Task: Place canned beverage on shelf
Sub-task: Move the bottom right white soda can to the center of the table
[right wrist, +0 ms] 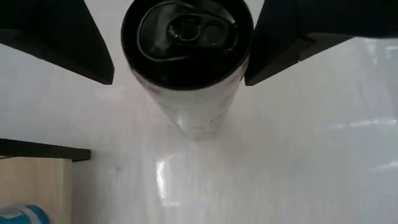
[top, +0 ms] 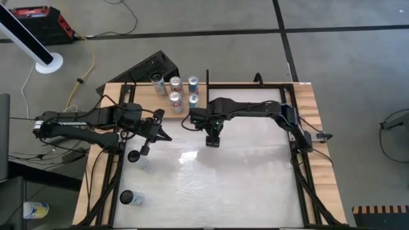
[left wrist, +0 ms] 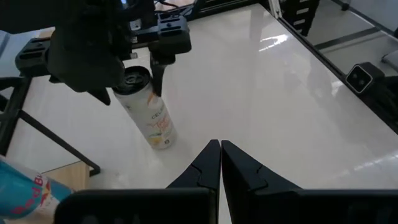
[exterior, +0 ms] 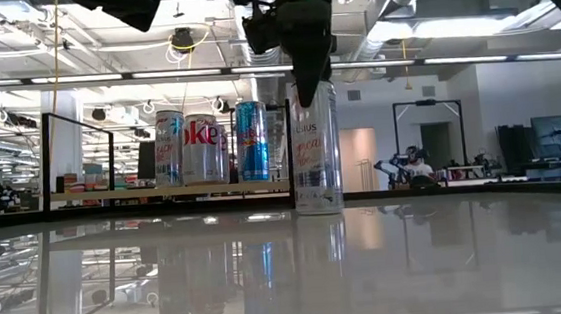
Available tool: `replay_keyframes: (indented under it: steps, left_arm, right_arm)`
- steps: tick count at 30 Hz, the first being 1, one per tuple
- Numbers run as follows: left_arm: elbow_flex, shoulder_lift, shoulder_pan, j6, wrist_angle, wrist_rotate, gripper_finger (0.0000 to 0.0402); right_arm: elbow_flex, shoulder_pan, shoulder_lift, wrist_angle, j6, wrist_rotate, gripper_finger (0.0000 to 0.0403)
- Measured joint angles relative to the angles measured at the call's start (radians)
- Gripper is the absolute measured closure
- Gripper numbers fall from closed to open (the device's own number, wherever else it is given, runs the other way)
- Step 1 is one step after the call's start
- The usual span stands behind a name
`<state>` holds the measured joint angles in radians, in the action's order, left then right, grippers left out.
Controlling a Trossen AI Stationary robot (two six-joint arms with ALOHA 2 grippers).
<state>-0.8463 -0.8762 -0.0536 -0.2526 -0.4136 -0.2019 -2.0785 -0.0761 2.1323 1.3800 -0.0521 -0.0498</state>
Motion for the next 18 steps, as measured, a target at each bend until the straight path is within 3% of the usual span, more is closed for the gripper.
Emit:
replay_keyframes:
  steps: [18]
  left_arm:
    - [0.000, -0.001, 0.000, -0.009, 0.012, 0.008, 0.0402]
  right_arm:
    - [0.022, 0.003, -0.037, 0.167, -0.052, -0.006, 0.0035]
